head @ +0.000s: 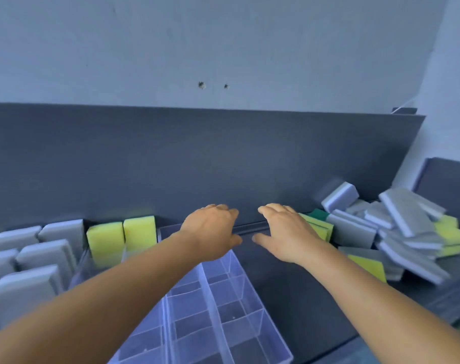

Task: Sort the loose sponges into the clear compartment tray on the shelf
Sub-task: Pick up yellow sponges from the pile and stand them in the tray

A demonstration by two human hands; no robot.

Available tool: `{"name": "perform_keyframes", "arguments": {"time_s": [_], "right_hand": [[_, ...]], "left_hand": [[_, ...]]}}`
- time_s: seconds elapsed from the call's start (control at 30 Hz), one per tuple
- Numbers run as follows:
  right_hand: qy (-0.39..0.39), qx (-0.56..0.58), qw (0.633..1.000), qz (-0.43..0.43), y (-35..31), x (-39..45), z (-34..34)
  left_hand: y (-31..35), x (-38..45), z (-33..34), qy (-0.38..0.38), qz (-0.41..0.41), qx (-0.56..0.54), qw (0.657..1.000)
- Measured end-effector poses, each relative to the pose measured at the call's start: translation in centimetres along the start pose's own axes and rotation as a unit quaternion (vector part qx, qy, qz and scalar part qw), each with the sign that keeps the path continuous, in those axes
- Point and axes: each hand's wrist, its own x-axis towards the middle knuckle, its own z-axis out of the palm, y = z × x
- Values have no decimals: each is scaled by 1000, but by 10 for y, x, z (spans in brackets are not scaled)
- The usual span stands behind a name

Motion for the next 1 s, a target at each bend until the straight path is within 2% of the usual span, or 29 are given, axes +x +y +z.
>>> {"name": "perform_keyframes", "arguments": {"time_s": [0.2, 0.43, 0.8, 0.9, 1.0], "right_hand": [[-10, 5, 999, 49, 70, -7, -10], [-49, 17, 996, 71, 133, 11, -8], [-134, -7, 990, 47, 153, 61, 23], [-128, -3, 991, 33, 156, 67, 26], [-111, 65, 991, 28, 155, 68, 23]], "left_hand": [[60, 37, 14, -16, 14, -12, 1000], [109, 77, 38, -48, -13, -35, 998], [117, 107, 75, -101, -98, -78, 987], [118, 108, 80, -100, -118, -94, 984], [116, 108, 81, -74, -143, -133, 978]]}}
